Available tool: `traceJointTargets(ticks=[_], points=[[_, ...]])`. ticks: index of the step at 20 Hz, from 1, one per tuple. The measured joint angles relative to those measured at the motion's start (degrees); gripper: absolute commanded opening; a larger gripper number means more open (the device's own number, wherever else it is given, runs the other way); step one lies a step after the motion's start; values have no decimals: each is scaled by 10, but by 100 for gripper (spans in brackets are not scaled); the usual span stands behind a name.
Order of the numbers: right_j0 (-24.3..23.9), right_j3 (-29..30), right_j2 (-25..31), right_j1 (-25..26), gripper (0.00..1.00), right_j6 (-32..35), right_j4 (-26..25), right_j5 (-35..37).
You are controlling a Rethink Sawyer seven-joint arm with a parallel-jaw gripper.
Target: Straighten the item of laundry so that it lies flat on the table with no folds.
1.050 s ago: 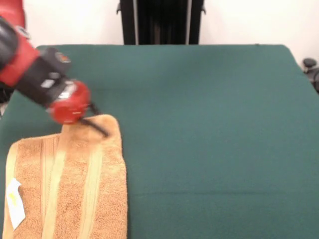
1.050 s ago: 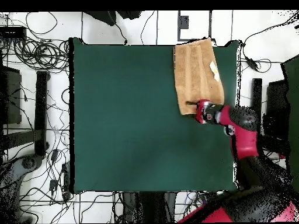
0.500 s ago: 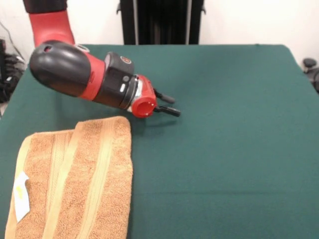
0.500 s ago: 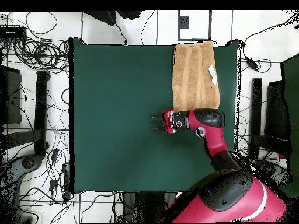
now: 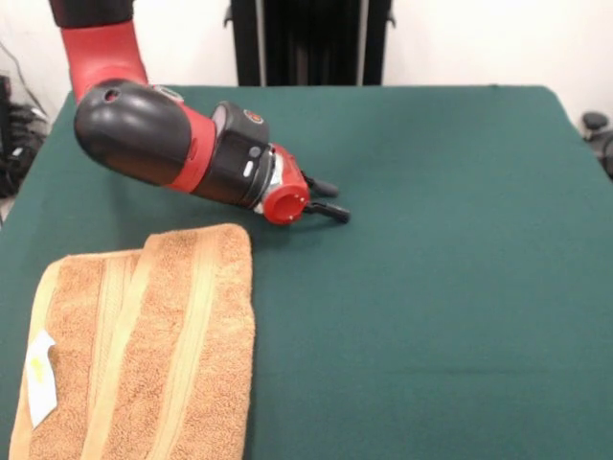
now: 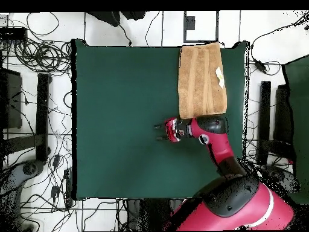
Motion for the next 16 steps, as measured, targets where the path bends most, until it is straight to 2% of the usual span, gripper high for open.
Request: traceJointTargets(ticks=[4,9,14,16], points=[[11,-9,-1,-12,100,0,-37,-2],[27,-22,-1,-34,100,0,-106,-11],[35,-22,0,-47,100,0,-139,-22],[47,-23,-2,-59,100,0,-169,-31]])
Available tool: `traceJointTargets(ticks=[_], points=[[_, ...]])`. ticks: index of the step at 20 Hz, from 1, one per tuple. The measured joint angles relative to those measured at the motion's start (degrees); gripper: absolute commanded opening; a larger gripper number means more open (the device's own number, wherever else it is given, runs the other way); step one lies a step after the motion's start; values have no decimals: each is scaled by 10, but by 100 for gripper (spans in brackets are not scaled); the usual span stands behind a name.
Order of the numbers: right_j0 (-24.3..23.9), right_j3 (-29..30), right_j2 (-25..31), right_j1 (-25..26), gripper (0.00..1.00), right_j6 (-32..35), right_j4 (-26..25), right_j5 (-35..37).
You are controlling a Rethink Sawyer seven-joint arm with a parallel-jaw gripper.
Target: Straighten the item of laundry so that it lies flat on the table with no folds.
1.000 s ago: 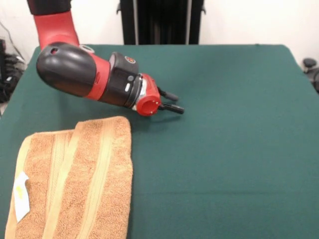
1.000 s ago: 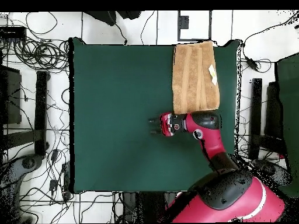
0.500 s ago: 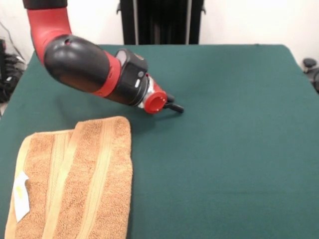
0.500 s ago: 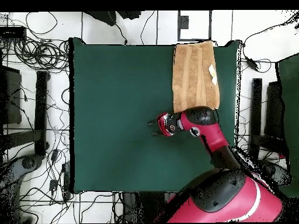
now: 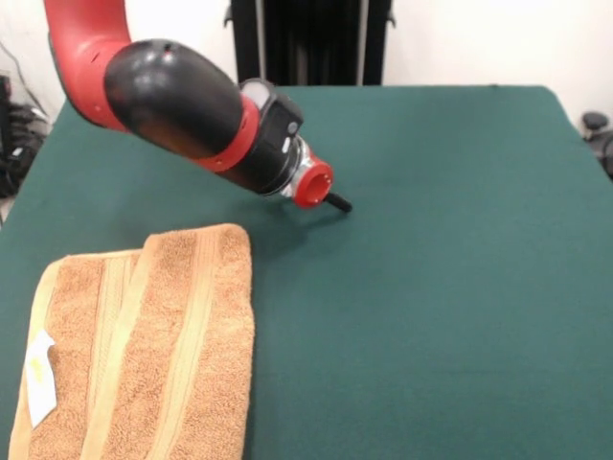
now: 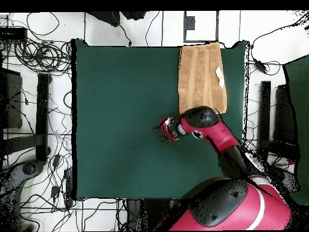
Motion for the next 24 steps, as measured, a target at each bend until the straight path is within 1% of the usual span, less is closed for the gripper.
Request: traceJointTargets(ticks=[5,11,24], points=[[9,-6,-1,-8,100,0,-28,-2],[2,-9,-1,-8,100,0,-33,-1],[5,-23,-3,-12,100,0,-64,9]])
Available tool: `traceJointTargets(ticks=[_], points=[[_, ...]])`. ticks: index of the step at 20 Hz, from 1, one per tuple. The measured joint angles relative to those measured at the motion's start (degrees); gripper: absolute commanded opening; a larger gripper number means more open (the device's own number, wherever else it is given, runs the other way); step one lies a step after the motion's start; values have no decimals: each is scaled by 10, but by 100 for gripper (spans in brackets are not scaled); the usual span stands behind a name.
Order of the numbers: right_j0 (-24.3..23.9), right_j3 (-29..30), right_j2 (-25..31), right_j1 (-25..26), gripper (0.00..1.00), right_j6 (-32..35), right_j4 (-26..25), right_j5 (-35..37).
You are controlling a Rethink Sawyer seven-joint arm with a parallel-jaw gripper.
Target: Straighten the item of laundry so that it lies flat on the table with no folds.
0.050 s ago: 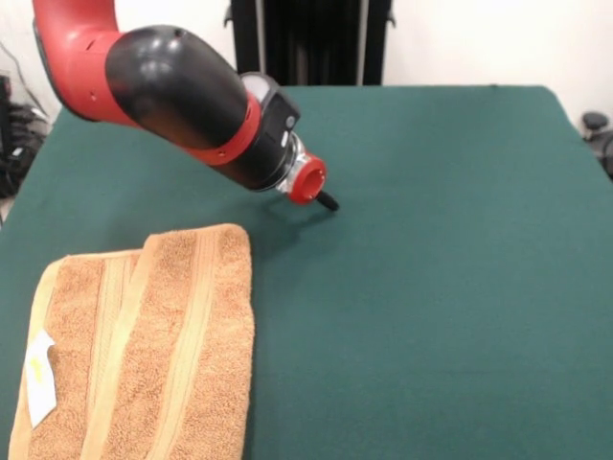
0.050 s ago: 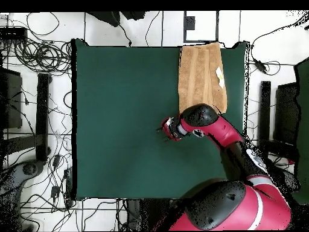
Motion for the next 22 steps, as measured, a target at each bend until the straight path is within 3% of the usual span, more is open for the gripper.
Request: traceJointTargets(ticks=[10,22], points=[[-14,-60,-28,-26,100,0,-108,-12],[-48,-77,-32,-29,100,0,-127,-24]])
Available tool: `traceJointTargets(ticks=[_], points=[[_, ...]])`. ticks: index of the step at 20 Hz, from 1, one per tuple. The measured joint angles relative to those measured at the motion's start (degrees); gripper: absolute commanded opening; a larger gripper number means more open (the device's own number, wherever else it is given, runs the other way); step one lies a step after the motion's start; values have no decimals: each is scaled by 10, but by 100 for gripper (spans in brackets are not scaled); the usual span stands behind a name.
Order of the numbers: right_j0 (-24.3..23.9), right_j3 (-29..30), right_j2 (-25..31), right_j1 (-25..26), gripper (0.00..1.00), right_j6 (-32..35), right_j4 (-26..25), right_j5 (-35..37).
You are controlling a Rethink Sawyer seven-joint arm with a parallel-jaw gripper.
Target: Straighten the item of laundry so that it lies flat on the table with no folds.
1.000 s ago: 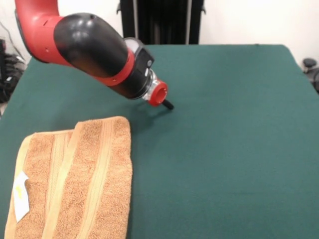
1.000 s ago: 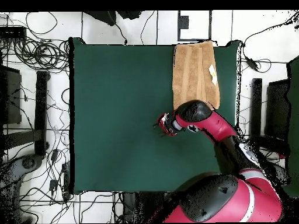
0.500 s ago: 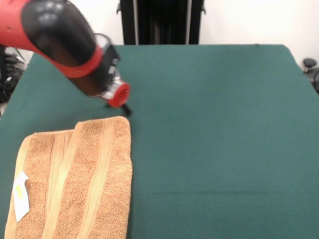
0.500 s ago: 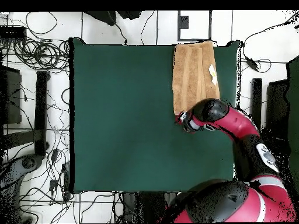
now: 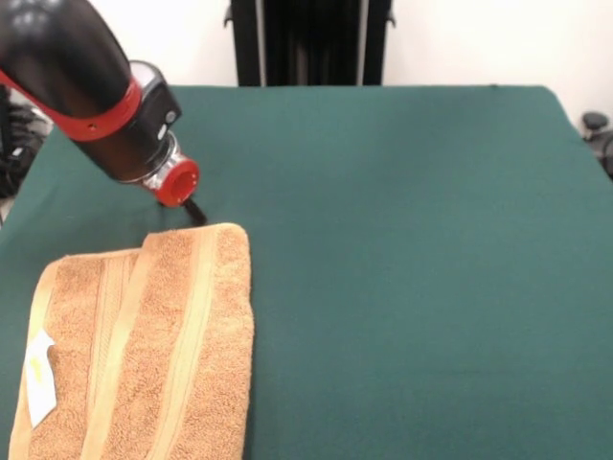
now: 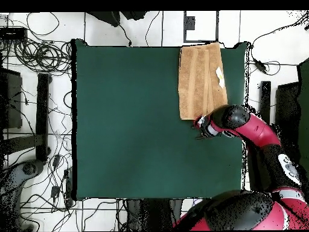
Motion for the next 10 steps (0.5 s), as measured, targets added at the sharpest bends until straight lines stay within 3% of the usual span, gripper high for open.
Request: traceJointTargets(ticks=[10], points=[[2,-5,-1,-2,100,0,-13,-1]])
